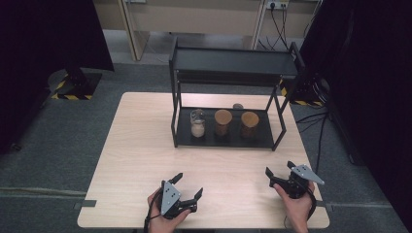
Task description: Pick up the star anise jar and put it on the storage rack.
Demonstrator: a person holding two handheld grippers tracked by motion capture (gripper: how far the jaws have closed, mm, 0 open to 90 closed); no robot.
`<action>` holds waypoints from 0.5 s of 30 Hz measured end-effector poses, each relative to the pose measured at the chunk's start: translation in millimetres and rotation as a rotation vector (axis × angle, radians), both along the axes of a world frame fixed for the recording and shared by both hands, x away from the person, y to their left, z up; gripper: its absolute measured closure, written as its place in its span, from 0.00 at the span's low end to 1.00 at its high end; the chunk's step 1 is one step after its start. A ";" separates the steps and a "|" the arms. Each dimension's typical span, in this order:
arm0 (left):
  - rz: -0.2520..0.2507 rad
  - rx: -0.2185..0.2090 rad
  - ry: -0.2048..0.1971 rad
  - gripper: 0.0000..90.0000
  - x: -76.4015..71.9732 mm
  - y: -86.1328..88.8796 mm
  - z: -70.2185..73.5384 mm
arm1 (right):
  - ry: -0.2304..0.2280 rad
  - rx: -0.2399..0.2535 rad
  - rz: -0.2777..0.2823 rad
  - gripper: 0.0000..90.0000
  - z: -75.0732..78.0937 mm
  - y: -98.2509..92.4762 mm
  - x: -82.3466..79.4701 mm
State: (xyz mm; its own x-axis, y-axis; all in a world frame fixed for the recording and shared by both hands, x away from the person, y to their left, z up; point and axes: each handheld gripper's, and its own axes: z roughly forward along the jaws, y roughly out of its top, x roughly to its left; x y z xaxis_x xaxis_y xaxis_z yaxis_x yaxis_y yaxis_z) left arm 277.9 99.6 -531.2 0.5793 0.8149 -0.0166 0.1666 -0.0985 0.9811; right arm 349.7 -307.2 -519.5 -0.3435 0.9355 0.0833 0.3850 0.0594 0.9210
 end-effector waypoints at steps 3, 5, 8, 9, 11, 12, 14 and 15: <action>0.000 -0.001 0.000 0.14 0.0 0.1 0.0 | 0.003 0.001 0.000 0.05 -1.6 0.5 -0.8; 0.000 -0.001 0.000 0.14 -0.2 0.0 0.0 | -0.001 0.001 0.000 0.05 -1.7 0.6 -1.6; 0.000 0.000 -0.001 0.14 -0.2 -0.1 0.0 | -0.004 0.002 -0.001 0.05 -1.7 0.4 -2.3; 0.000 -0.001 -0.001 0.14 -0.2 -0.1 -0.1 | -0.005 0.002 -0.002 0.05 -1.7 0.2 -2.5; 0.001 -0.001 -0.001 0.14 -0.3 0.0 0.0 | -0.009 0.004 -0.005 0.05 -1.7 -0.3 -3.0; 0.001 0.000 -0.002 0.14 -0.3 -0.1 -0.1 | -0.011 0.005 -0.005 0.05 -1.7 -0.4 -3.1; 0.000 0.001 -0.002 0.14 -0.4 -0.2 -0.1 | -0.016 0.006 -0.007 0.05 -1.8 -0.5 -3.8; 0.000 0.001 -0.001 0.14 -0.3 -0.2 0.0 | -0.018 0.006 -0.007 0.05 -1.8 -0.5 -4.1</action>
